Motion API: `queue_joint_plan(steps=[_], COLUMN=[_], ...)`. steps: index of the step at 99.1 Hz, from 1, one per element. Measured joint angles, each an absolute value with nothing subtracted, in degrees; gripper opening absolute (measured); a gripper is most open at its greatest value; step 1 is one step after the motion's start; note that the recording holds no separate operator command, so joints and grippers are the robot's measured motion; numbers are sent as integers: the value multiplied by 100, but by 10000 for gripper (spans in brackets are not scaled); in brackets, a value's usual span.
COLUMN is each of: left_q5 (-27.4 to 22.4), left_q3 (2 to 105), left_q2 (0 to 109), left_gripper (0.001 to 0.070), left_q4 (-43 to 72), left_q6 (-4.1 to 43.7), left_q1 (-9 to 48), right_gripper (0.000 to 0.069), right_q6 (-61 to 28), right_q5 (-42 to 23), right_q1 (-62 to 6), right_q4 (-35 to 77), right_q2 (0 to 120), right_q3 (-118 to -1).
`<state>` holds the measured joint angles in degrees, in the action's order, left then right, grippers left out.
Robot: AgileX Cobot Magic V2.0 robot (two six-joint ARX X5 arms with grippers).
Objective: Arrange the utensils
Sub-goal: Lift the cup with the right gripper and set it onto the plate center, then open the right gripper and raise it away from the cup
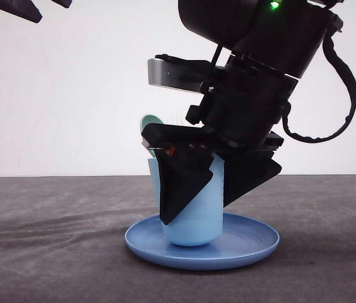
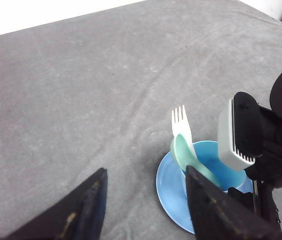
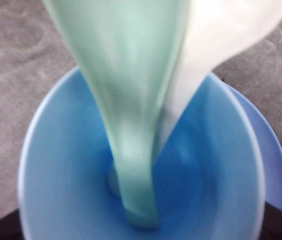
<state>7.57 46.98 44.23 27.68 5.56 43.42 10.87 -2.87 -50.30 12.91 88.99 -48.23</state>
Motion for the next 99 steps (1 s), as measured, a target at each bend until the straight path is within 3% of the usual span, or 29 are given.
queue_joint_plan(steps=[21,36,45,68,99], left_q5=[757,757,757,757,757], left_q3=[4698,4698,4698,4698,4698], left_q2=[4423,4423,4423,4423,4423], left_gripper=[296,296,296,296,296], left_q4=[2768,2775,2779,2792,2794], left_q6=[556,556,556,556,556], left_q1=[4342,4342,4342,4342,4342], right_gripper=[425,567,605,619,619], right_q6=[1098,1120,1142,1184,1186], right_q5=[-287,-287,-287,-285,-285], right_q1=[-5030,-5030,-5030,-5030,-5030], right_q4=[1262,1267,1269,1472,2095], right_q2=[8919,8919,8919,8785,7564], right_q3=[-4794,-4788,-4786,-4783,-4783])
